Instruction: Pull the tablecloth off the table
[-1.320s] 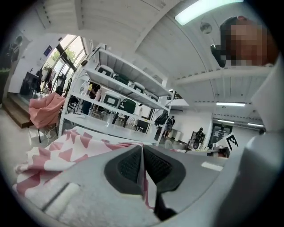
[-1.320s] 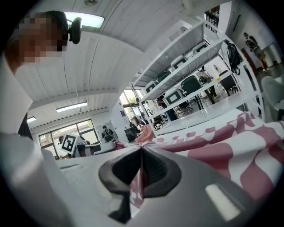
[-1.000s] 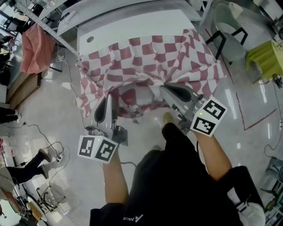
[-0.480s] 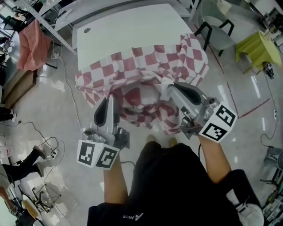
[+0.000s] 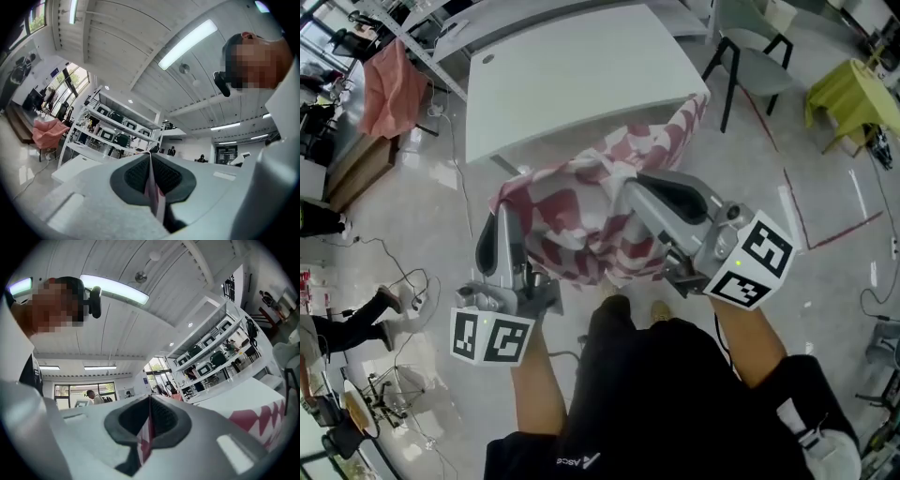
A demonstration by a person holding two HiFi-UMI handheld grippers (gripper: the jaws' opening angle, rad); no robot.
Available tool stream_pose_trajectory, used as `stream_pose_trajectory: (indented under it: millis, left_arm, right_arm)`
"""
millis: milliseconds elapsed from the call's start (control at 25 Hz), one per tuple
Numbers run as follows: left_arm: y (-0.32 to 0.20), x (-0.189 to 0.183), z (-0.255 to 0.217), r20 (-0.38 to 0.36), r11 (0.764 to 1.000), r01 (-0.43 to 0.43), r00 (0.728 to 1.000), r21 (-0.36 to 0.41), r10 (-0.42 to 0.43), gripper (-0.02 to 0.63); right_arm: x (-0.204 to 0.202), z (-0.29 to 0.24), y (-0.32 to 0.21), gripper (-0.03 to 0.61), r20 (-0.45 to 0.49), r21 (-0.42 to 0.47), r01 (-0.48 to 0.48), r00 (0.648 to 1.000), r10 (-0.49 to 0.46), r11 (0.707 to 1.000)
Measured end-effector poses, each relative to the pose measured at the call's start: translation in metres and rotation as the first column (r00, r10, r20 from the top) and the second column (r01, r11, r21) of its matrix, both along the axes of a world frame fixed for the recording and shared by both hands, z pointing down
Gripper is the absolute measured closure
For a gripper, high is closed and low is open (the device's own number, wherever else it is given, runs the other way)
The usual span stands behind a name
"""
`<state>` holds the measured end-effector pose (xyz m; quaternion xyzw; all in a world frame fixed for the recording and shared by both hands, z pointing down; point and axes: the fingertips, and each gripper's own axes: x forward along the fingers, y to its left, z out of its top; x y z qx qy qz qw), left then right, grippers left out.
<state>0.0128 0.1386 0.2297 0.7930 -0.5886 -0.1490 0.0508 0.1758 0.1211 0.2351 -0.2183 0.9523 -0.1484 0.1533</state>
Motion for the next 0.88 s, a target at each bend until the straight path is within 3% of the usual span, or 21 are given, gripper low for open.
stream_pose_trajectory:
  millis: [200,440,880]
  left_arm:
    - [0.030,0.021,0.007,-0.019,0.999,0.015,1.000,-0.044,-0.016,0.601]
    - [0.026,0.019,0.009,-0.045,0.995,-0.056,0.998,-0.084,0.052,0.601]
    - [0.045,0.034,0.004,-0.038,0.991,-0.129,0.991,-0.038,0.128,0.601]
  right_arm:
    - [0.022,0.004,0.022,0.572,-0.021,-0.032,-0.022,1.000,0.021,0.999]
    - [0.017,0.010,0.014,0.572,-0.042,-0.084,-0.082,0.996,0.079,0.993]
    - [0.035,0.012,0.043,0.572,-0.069,-0.015,-0.171,0.983,0.170,0.985]
